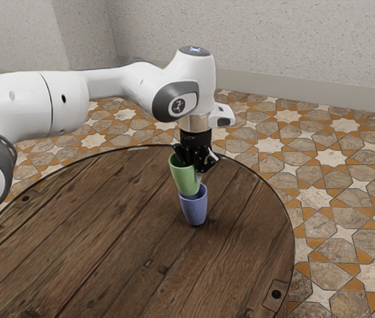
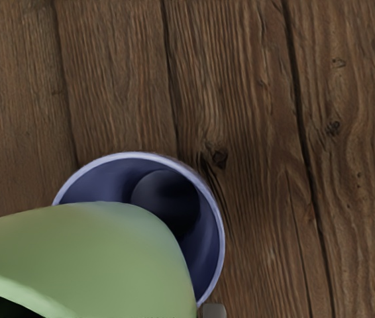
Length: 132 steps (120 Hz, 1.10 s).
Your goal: Place the left cup onto the right cup
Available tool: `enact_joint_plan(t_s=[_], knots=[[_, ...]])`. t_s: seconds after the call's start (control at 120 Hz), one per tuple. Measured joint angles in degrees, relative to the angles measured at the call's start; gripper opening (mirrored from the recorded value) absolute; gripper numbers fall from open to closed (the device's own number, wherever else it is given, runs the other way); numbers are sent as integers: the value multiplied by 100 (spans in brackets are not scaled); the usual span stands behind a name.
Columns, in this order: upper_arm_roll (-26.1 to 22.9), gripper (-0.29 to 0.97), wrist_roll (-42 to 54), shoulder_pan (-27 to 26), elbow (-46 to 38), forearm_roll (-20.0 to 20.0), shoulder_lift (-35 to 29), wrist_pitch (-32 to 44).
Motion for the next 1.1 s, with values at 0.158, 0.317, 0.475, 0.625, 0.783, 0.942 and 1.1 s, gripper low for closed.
enact_joint_plan(t_s=[0.158, 0.317, 0.475, 0.625, 0.783, 0.942, 1.1], knots=[[1, -11, -8, 11, 18, 2, 88, 69], [2, -11, -14, 13, 68, 1, 172, 101], [2, -11, -20, 10, 58, 0, 205, 116], [5, -3, -25, 5, 5, -11, 239, 132], [12, 31, -17, 11, -32, -24, 259, 214], [12, 51, -10, 12, -34, -31, 268, 258], [17, 60, -2, 12, -27, -28, 246, 279]])
